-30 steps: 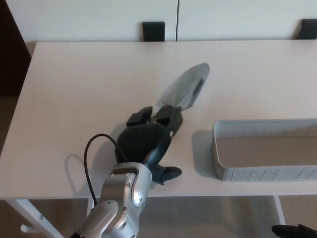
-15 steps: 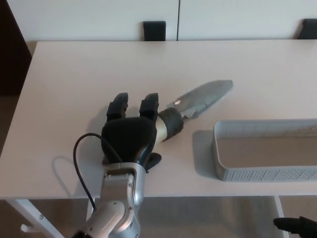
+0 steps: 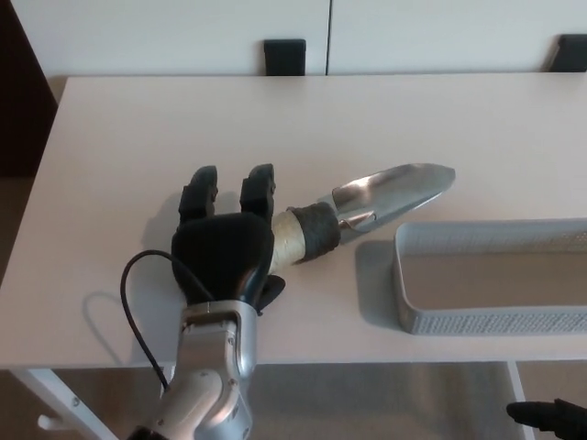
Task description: The robot walks towards a desk on which a shovel is kept on the left hand side and a container is kept on the right hand side. The robot picks up the shovel using its left hand and places it in the container.
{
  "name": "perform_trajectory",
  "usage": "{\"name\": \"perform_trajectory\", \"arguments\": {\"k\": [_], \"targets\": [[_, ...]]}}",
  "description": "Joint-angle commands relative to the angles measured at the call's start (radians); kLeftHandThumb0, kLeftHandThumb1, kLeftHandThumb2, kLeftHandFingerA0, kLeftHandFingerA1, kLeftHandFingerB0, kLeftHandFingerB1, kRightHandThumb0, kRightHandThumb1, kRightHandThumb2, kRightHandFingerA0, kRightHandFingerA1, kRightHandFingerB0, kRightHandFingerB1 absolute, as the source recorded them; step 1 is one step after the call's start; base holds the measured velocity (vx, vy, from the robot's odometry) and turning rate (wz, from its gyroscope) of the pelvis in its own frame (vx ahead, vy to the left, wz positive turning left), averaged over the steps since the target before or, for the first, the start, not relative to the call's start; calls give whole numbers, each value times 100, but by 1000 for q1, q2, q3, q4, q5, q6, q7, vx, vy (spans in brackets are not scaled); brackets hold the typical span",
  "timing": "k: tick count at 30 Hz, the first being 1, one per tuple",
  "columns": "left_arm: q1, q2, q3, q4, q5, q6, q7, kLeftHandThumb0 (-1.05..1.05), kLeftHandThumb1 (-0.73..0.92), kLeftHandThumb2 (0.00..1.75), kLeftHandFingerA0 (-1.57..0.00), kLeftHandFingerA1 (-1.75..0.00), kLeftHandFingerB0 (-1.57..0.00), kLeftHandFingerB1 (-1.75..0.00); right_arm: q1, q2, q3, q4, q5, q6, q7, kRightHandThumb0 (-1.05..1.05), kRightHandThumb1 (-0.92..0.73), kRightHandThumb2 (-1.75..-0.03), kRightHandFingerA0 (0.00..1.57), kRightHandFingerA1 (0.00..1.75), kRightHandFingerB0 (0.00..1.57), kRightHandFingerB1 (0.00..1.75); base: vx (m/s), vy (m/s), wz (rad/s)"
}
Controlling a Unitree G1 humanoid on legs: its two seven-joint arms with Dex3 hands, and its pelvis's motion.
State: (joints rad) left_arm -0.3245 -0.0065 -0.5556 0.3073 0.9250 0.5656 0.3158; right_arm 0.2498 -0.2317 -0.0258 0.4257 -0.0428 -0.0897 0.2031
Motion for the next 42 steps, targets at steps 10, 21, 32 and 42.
{"name": "perform_trajectory", "arguments": {"k": [10,21,32,42], "targets": [[-165,78,117,190,-387,-269,-535,-56,47,68,-23,-40,-8,-30,-9,-25,12,0,-9,1,20,-17,-49,-54,76,61,53,49,0,0,0],[-253,73,138,399,-422,-393,-586,-5,88,65,-89,-60,-64,-45,-48,-58,38,-27,-36,22,50,-21,-49,-54,76,60,53,48,0,0,0],[-217,84,200,442,-406,-488,-403,-17,83,64,-86,-96,-63,-56,-71,-79,55,-27,-47,37,66,-20,-50,-54,75,58,54,48,0,0,0],[-191,28,351,392,-541,-517,-343,-5,87,67,-79,-130,-73,-69,-71,-87,67,-23,-46,36,67,-27,-46,-62,75,62,53,52,0,0,0]]}}
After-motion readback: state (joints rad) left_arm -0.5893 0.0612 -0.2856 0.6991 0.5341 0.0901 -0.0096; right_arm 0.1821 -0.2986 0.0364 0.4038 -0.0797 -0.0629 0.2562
